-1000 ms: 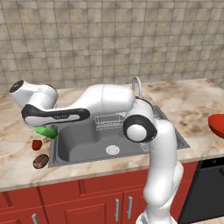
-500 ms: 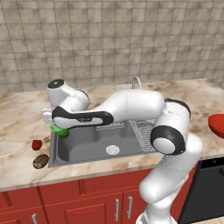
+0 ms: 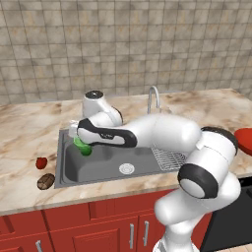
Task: Remove the bell pepper and potato from the sink. Then move the bowl and cup from the counter to the sink for washing.
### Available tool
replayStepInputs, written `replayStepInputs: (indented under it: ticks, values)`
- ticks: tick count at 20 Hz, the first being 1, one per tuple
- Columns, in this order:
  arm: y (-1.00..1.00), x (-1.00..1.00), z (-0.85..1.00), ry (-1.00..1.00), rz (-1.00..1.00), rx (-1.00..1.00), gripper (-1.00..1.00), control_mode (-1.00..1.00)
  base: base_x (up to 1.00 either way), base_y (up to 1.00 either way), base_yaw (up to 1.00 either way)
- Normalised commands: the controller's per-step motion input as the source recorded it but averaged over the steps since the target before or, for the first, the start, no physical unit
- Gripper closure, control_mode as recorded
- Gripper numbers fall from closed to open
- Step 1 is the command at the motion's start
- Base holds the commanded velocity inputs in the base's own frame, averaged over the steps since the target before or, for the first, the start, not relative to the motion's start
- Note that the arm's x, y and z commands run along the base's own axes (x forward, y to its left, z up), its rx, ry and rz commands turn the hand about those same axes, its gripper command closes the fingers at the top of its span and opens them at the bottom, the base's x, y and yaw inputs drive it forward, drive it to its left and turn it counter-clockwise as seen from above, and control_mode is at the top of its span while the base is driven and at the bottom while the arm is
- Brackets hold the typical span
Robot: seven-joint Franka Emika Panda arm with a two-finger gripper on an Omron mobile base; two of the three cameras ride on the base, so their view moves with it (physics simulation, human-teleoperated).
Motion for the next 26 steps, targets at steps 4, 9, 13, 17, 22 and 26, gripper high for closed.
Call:
replayStepInputs:
  ticks: [4,9,13,17,22,26]
  values:
    - [-0.34,0.16,0.12,0.20,-0.02,0.00,1.00,-1.00,0.00,0.00,0.00]
    - [-0.34,0.15,0.06,0.19,0.00,0.00,1.00,-1.00,0.00,0.00,0.00]
    - [-0.27,0.01,-0.13,0.05,0.00,0.00,1.00,-1.00,0.00,0.00,0.00]
    - [-0.12,0.02,-0.25,-0.04,0.00,0.00,1.00,-1.00,0.00,0.00,0.00]
    - [-0.14,0.06,-0.28,-0.05,0.00,0.00,1.00,-1.00,0.00,0.00,0.00]
    - [-0.08,0.15,-0.29,0.00,0.00,0.03,1.00,-1.00,0.00,0.00,0.00]
